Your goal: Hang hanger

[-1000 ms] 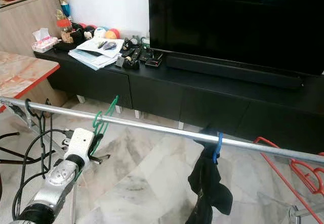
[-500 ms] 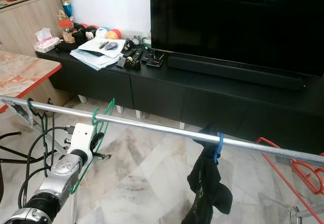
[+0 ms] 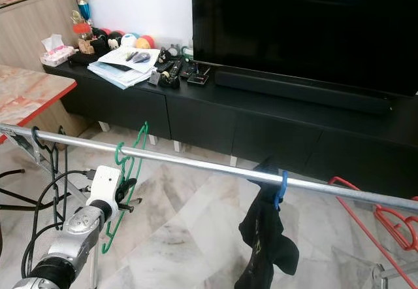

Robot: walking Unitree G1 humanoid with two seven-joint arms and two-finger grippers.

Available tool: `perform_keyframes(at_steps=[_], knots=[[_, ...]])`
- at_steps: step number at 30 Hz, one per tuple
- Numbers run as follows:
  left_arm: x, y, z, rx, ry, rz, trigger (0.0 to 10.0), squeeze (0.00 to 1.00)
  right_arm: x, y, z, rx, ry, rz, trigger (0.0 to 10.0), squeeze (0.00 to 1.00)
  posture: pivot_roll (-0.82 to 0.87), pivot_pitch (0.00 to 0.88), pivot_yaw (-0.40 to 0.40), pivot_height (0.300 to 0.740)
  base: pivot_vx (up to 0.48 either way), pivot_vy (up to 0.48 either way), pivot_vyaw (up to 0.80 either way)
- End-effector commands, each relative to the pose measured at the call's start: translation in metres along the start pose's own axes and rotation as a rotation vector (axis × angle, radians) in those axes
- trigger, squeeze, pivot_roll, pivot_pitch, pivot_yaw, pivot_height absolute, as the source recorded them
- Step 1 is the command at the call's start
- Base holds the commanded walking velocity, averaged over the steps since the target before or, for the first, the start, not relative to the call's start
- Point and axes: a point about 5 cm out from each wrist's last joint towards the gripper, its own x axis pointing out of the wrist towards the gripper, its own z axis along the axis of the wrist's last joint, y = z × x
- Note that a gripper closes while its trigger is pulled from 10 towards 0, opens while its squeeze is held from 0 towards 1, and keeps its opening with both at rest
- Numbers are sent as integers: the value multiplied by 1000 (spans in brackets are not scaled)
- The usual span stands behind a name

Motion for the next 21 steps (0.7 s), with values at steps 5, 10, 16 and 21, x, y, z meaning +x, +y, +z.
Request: perform_keyframes(at_steps=[5,10,16,21], knots=[[-11,5,7,-36,-90,11,10000,1000,0,0,-3,1,10,0,10000,0,-36,57,1,740,0,0,0],[-31,11,11,-43,-155,9,10000,1000,0,-1,-2,-4,10,1,10000,0,-28,59,0,740,0,0,0],[-66,13,12,-33,-197,-13,10000,996,0,-1,-2,-7,10,3,10000,0,-19,61,2,740,0,0,0],[-86,23,11,0,-195,39,10000,988,0,-1,-2,-9,10,2,10000,0,-15,61,3,740,0,0,0]])
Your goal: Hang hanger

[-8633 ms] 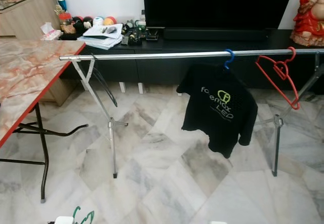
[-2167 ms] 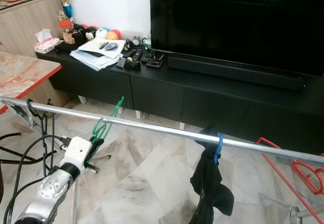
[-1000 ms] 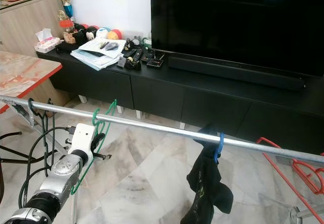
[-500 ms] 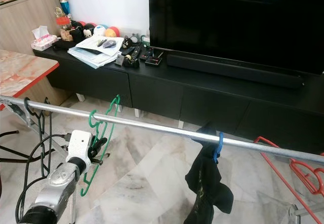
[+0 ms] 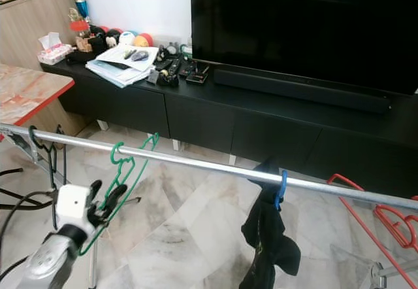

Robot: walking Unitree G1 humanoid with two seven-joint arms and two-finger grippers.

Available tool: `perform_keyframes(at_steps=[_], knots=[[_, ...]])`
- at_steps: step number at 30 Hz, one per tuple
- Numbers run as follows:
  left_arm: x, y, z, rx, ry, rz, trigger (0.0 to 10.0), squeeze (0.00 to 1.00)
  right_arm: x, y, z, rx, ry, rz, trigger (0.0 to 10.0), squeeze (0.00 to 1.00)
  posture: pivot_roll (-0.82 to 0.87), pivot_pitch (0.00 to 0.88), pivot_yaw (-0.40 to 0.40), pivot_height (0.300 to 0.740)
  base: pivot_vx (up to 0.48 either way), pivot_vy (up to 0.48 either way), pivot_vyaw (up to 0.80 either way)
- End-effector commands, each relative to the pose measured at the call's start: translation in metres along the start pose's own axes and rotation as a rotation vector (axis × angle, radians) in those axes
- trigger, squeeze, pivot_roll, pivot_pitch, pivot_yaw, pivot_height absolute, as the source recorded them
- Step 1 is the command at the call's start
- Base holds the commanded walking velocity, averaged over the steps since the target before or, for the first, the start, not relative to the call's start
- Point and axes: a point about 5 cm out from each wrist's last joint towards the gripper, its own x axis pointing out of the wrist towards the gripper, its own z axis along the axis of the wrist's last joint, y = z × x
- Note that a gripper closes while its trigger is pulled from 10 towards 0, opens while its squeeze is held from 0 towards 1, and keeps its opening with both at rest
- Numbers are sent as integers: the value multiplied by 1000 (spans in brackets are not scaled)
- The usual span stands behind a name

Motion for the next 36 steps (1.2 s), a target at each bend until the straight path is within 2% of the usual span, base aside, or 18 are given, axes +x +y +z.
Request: perform_keyframes(at_steps=[1,4,5,6,7,8,10,11,12,13,14,15,23,25,29,32,36], knots=[[-11,11,6,19,-22,75,10000,988,0,-1,-3,-7,11,2,10000,0,-13,60,4,740,0,0,0],[-20,16,4,30,-9,124,10000,976,0,-1,-3,-7,11,1,10000,0,-6,61,6,740,0,0,0],[-25,19,-1,45,14,156,10000,925,0,-1,-2,-7,11,2,10000,0,-1,61,6,740,0,0,0],[-37,28,-14,66,71,233,10000,667,0,-1,-2,-7,11,2,10000,0,-1,62,6,740,0,0,0],[-37,28,-14,66,71,233,10000,667,0,-1,-2,-7,11,2,10000,0,-1,62,6,740,0,0,0],[-43,33,-23,68,105,274,10000,0,0,0,-2,-7,11,2,10000,0,-2,61,5,740,0,0,0],[-49,36,-35,57,164,302,10000,0,0,0,-2,-7,11,3,10000,0,-1,61,6,740,0,0,0],[-53,37,-52,77,262,297,10000,0,0,0,-2,-7,11,3,10000,0,-1,61,6,740,0,0,0],[-54,37,-60,99,315,287,10000,0,0,0,-2,-7,10,3,10000,0,4,60,6,740,0,0,0],[-54,37,-60,99,315,287,10000,0,0,0,-2,-7,10,3,10000,0,4,60,6,740,0,0,0],[-56,35,-79,102,411,269,10000,0,0,1,-2,-8,10,4,10000,0,-2,59,9,740,0,0,0],[-56,34,-90,85,450,275,10000,0,0,1,-2,-8,10,5,10000,0,-10,59,12,740,0,0,0],[-53,20,-115,55,547,258,10000,0,0,2,-2,-6,10,3,10000,0,-18,53,16,740,0,0,0],[-55,12,-127,29,618,231,10000,0,0,2,-2,-8,12,3,10000,0,-14,51,15,740,0,0,0],[-67,1,-148,5,742,185,10000,0,0,2,-3,-9,14,5,10000,0,-20,45,18,740,0,0,0],[-86,-9,-166,-21,885,173,10000,0,0,2,-4,-6,13,4,10000,0,-22,41,18,740,0,0,0],[-98,-15,-175,-46,961,181,10000,0,-1,2,-5,2,13,-1,10000,0,-44,35,23,740,0,0,0]])
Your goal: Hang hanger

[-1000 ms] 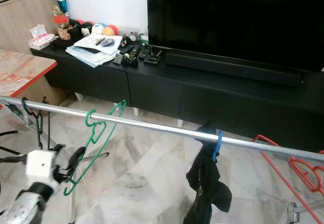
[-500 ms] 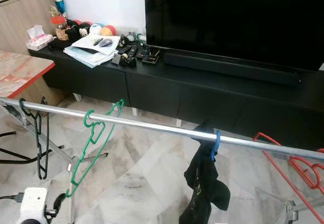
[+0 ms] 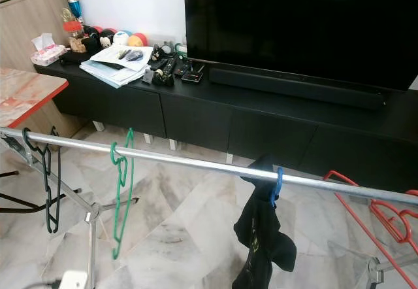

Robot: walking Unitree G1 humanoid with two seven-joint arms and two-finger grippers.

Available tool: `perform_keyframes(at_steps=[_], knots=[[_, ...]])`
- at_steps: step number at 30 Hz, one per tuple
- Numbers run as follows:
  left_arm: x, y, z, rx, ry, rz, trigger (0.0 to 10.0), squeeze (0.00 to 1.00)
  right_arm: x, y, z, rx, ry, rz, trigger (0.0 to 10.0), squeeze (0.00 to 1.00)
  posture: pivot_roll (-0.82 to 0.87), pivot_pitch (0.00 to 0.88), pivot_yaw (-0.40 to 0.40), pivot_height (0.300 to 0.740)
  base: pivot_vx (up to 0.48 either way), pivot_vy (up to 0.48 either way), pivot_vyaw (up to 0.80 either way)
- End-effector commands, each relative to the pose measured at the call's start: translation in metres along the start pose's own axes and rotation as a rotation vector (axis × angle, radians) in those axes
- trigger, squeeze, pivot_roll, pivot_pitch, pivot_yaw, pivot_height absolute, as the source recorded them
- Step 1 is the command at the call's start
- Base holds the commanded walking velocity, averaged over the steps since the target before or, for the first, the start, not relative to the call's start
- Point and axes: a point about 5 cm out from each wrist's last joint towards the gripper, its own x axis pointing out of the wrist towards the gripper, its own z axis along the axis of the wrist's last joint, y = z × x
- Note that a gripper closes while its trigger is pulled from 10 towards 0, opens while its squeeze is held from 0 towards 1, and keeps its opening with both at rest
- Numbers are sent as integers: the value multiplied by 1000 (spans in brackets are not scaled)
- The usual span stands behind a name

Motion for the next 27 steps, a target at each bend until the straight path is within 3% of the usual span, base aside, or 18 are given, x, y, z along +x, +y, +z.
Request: perform_keyframes(at_steps=[1,9,18,27], knots=[[0,-2,-6,-21,32,5,10000,0,-1,1,-5,4,11,-3,10000,0,-40,36,22,740,0,0,0],[6,-10,11,2,0,-18,10000,0,-1,0,-5,42,10,-12,10000,0,-38,40,24,740,0,0,0],[8,-9,16,-2,-4,-19,10000,0,-1,1,-6,64,19,-19,10000,0,-44,49,25,740,0,0,0],[5,-10,3,-17,32,-17,10000,0,-1,0,-5,42,24,-12,10000,0,-40,55,20,740,0,0,-694]])
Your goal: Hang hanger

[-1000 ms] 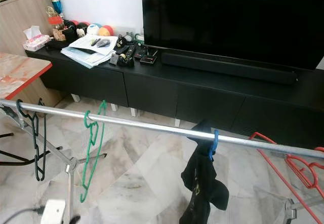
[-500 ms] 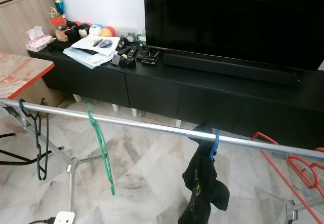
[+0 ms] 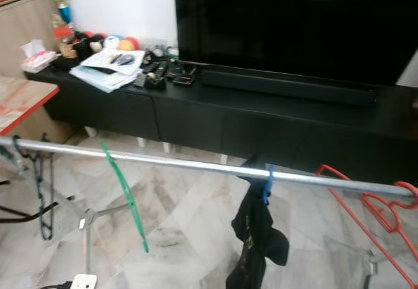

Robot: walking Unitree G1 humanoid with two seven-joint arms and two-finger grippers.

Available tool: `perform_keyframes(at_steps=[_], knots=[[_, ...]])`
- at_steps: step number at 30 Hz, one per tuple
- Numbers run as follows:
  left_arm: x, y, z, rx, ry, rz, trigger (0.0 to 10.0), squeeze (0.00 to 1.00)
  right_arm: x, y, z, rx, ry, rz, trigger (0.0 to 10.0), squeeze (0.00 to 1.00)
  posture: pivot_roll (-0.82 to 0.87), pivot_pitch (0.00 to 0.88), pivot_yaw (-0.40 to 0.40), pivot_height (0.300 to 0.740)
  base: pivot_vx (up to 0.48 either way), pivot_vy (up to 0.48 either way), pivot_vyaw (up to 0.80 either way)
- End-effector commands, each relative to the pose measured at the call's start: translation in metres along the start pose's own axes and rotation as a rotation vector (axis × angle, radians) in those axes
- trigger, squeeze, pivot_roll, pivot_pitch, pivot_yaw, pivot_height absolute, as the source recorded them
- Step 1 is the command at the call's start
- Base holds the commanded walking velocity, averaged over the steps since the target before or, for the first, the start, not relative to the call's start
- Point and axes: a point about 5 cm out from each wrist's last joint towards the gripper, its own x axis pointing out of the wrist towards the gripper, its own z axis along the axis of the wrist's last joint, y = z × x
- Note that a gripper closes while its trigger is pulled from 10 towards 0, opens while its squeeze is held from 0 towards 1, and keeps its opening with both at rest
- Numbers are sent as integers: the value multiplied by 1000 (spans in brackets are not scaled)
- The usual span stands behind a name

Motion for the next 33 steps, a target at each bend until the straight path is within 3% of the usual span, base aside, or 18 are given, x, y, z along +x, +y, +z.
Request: perform_keyframes(at_steps=[1,16,22,33], knots=[[-3,1,-13,-8,40,8,10000,0,0,0,-2,0,-4,-3,10000,0,-41,56,19,740,0,0,0],[-4,3,-17,-21,58,10,10000,0,0,-1,-2,15,-6,-4,10000,0,-44,58,20,740,-289,0,0],[-4,4,-18,-22,62,9,10000,0,0,0,-2,14,-4,-3,10000,0,-41,57,19,740,-342,0,-744],[-5,7,-20,-26,68,16,10000,0,0,0,-1,8,-12,-1,10000,0,-36,55,20,740,-342,0,0]])
